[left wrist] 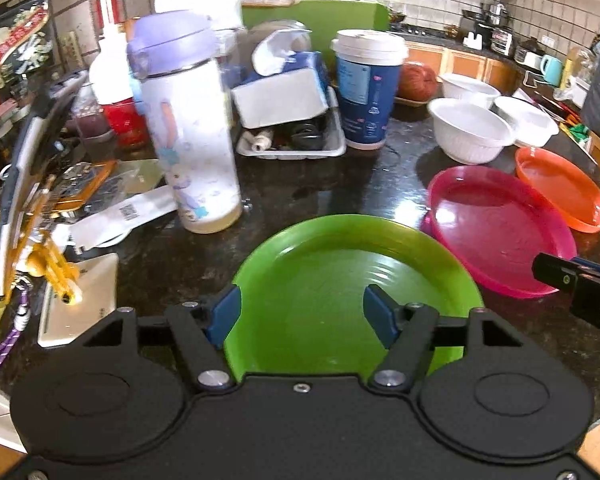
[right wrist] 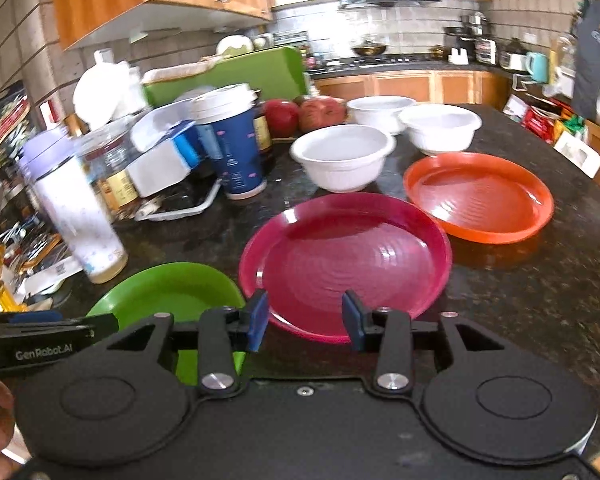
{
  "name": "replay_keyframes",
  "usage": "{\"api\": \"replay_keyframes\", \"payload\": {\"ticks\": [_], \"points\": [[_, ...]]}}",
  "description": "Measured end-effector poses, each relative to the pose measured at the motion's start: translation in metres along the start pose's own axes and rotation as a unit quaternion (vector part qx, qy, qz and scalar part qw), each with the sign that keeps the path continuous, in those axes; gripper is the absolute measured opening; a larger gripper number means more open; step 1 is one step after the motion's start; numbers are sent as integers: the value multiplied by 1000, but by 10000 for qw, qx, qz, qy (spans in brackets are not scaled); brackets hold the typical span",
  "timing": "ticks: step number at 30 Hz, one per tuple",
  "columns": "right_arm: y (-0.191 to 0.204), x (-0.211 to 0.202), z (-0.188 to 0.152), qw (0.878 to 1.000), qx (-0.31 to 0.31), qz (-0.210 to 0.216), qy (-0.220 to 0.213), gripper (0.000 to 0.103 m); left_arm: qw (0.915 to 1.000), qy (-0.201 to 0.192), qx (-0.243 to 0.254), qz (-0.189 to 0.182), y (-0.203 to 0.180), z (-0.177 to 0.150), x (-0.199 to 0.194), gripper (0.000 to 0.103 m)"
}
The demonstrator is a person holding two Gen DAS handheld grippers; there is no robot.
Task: Organize plates and bowls
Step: 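Move both open grippers to the rim of the magenta-red plate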
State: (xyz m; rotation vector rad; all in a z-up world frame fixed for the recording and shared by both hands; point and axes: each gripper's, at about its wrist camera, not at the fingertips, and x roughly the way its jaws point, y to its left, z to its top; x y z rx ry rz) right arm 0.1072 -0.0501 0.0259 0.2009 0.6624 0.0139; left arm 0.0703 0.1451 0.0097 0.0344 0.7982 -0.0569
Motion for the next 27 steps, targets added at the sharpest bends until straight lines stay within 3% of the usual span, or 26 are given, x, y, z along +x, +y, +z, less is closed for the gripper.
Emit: {"api": "replay_keyframes", "payload": {"ticks": [13, 19, 27], "points": [[-63, 5, 12, 9991, 374, -189, -18, 50, 9999, 130, 68, -56, -56, 12, 13, 71], [-90, 17, 28, 9999, 149, -6, 75, 50, 9999, 112, -44, 47, -86, 23, 20, 71], [-113, 47, 46, 9977, -166, 417, 513, 50, 9987, 137, -327, 371, -112, 34, 38, 71]]}}
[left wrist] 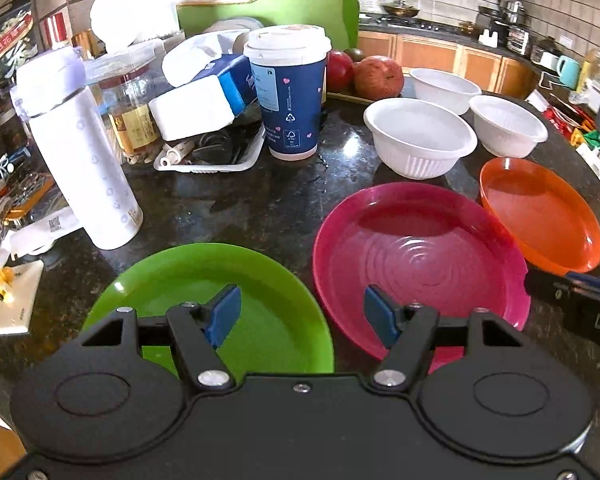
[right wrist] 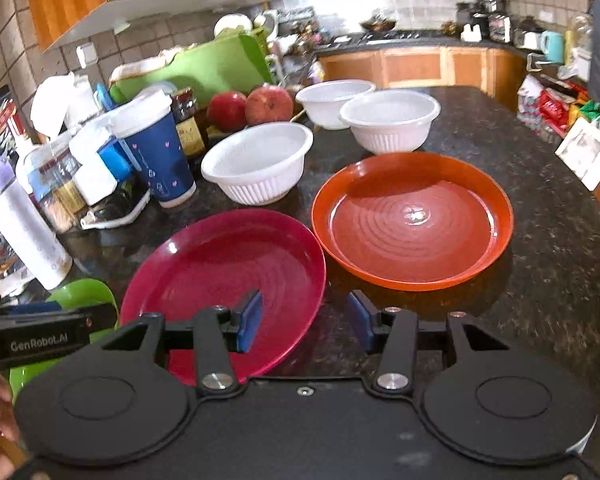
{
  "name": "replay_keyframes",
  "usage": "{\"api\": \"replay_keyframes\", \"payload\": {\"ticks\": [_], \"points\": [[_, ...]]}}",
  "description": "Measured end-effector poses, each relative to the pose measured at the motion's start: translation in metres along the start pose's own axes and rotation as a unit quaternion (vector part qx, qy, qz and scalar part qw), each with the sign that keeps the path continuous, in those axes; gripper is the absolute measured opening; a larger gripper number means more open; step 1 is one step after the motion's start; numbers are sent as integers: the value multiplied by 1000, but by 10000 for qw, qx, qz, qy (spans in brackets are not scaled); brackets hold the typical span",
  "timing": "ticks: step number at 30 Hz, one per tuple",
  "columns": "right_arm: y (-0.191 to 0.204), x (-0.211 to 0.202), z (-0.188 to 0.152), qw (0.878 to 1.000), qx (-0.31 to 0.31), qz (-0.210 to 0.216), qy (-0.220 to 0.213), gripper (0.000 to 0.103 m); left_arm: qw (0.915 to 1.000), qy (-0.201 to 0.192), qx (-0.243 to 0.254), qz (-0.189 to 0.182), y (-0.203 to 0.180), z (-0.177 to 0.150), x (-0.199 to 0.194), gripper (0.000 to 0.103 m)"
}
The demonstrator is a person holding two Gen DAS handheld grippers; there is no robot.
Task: Organize plates and bowls
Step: 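Move both open grippers to the rim of the magenta-red plate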
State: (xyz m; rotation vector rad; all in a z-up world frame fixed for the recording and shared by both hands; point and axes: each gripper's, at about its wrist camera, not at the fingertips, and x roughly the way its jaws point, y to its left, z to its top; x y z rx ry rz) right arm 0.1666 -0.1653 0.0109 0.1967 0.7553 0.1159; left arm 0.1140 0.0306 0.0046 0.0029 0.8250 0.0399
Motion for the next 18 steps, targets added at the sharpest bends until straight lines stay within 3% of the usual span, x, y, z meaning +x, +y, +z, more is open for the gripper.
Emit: {"api": "replay_keyframes", "payload": {"ticks": [9, 18], "points": [[-9, 26, 6, 9992, -168, 212, 284, 45, 9999, 142, -13, -81, -5, 7, 15, 68], [-5, 44, 11, 9994, -52, 53, 344, 40, 9986, 366, 321, -208, -2, 20, 38, 57]]}}
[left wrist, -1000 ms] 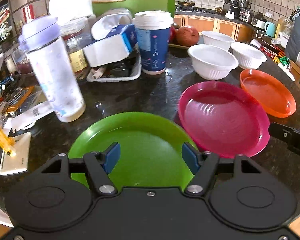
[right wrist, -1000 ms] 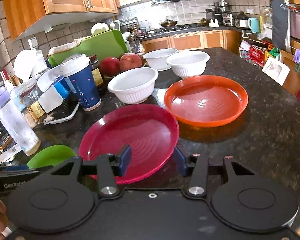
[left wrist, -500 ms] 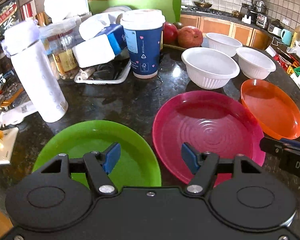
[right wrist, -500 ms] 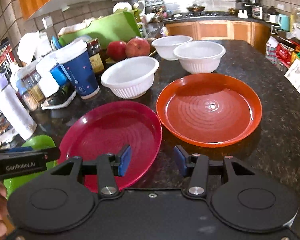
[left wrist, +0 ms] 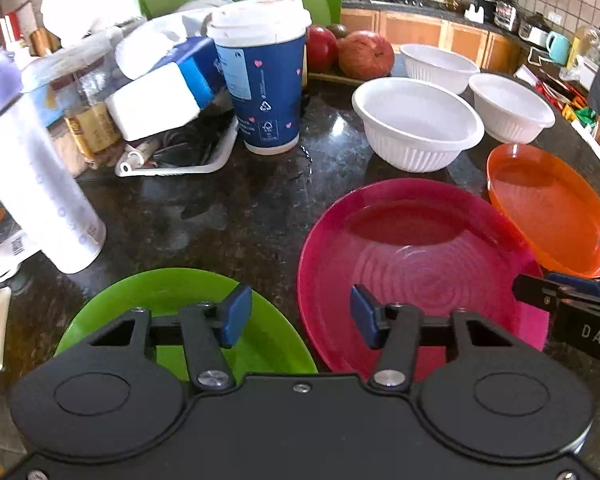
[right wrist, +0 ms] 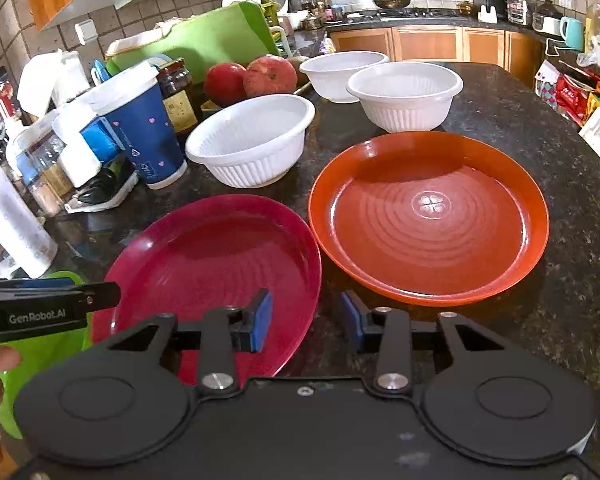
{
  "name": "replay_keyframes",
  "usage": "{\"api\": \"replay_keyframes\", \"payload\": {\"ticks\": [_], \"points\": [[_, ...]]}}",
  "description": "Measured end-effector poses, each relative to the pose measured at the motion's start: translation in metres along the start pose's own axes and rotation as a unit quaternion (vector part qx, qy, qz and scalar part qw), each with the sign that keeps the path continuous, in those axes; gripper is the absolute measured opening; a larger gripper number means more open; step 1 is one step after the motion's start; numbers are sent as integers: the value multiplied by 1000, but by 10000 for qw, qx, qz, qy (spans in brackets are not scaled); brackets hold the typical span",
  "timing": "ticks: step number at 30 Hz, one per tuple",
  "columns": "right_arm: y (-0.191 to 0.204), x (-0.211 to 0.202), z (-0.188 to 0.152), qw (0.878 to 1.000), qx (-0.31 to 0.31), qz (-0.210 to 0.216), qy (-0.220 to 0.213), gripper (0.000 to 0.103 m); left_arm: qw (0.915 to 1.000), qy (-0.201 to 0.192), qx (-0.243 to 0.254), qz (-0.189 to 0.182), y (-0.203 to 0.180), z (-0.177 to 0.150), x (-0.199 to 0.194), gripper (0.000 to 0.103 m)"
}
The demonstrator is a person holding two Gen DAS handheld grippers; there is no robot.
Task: Organize plates and bowls
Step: 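Move both open grippers to the rim of the magenta-red plate, then close both grippers on the rim of the magenta-red plate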
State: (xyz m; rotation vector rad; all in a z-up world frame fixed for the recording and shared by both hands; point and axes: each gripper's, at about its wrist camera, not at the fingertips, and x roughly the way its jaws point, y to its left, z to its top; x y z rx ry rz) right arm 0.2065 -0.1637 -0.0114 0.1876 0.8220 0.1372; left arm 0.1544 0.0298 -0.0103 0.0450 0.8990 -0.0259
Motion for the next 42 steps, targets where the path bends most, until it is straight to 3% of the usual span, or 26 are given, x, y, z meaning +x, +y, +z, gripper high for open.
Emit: {"api": "replay_keyframes", "payload": {"ticks": [8, 12, 21, 27, 31, 42], "points": [[3, 9, 3, 10000, 49, -74, 24, 37, 9999, 6, 151, -20, 6, 7, 9, 55], [3, 12, 3, 10000, 31, 7, 56, 29, 9996, -7, 256, -110, 6, 12, 10, 51], [3, 12, 2, 10000, 17, -30, 31, 23, 9986, -25, 503, -136, -1, 19, 16, 51], [3, 11, 2, 10000, 17, -56, 4, 20, 9973, 298, 619, -243, -4, 21, 29, 36], [3, 11, 1, 10000, 6, -63, -16, 20, 9969, 301, 660, -291, -6, 20, 29, 30], [-1, 7, -3, 9999, 17, -108, -71, 12, 9982, 287, 488, -188, -11, 14, 23, 29]]}}
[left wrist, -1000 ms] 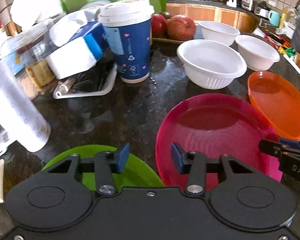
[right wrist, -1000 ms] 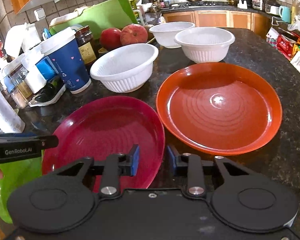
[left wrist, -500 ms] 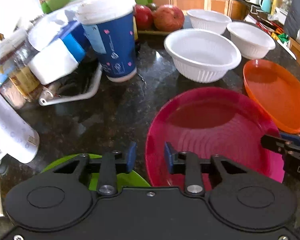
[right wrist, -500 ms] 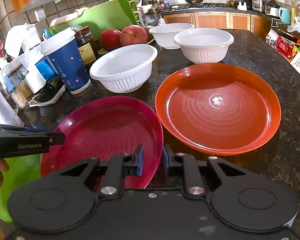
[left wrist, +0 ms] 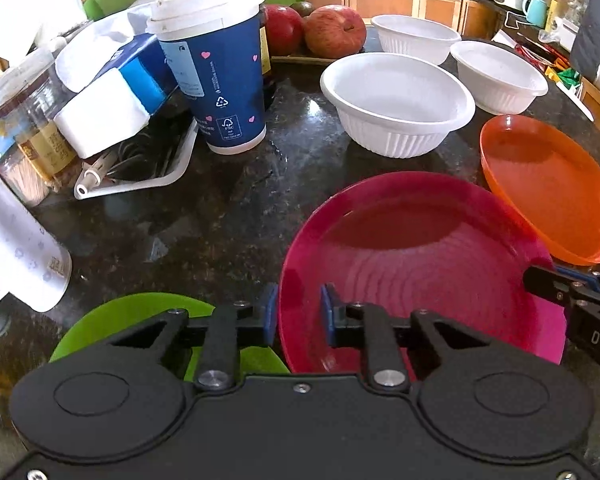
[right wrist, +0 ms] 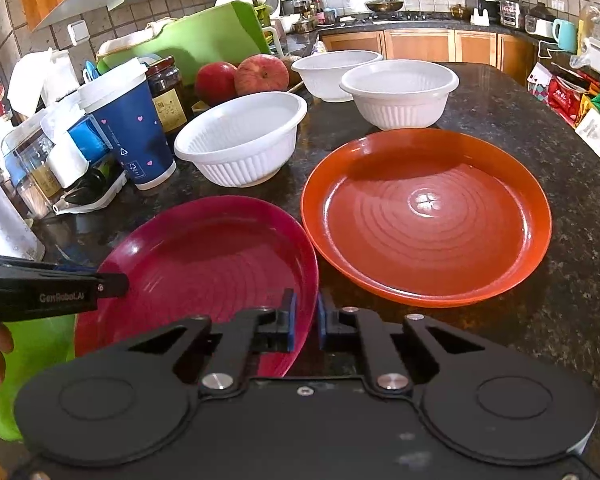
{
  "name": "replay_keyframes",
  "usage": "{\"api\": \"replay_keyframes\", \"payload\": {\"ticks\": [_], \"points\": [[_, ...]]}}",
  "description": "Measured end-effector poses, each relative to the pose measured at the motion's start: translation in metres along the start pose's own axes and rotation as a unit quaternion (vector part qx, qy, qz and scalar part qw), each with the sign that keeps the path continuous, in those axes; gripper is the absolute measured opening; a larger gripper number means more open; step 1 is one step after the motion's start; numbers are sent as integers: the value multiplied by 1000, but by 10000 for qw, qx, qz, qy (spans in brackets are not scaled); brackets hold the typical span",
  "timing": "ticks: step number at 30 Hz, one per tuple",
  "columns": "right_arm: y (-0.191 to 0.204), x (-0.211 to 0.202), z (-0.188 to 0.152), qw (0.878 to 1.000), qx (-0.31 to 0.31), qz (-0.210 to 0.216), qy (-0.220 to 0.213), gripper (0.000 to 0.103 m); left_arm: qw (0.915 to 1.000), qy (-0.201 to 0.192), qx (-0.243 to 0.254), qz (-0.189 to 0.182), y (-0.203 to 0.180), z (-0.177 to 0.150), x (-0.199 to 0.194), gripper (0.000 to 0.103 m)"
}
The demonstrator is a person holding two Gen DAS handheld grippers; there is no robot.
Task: Organize plates and bowls
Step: 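Close both grippers on the rim of the magenta-red plate, then lift the red plate with both grippers onto the green plate and open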
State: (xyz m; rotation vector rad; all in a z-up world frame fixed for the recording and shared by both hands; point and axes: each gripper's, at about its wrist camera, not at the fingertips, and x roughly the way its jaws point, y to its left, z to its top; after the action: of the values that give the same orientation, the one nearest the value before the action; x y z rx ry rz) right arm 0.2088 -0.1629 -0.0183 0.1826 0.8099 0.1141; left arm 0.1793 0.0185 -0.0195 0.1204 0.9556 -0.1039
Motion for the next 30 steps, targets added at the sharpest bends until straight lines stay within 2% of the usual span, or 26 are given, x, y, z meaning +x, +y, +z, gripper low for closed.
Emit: {"api": "replay_keyframes", "payload": {"ticks": [15, 30], "points": [[-18, -30, -8, 9998, -38, 61, -209, 12, 9994, -61, -334, -77, -19, -17, -26, 29], [-24, -57, -19, 9985, -295, 347, -288, 12, 9965, -283, -770, 143, -29, -44, -64, 29]]}}
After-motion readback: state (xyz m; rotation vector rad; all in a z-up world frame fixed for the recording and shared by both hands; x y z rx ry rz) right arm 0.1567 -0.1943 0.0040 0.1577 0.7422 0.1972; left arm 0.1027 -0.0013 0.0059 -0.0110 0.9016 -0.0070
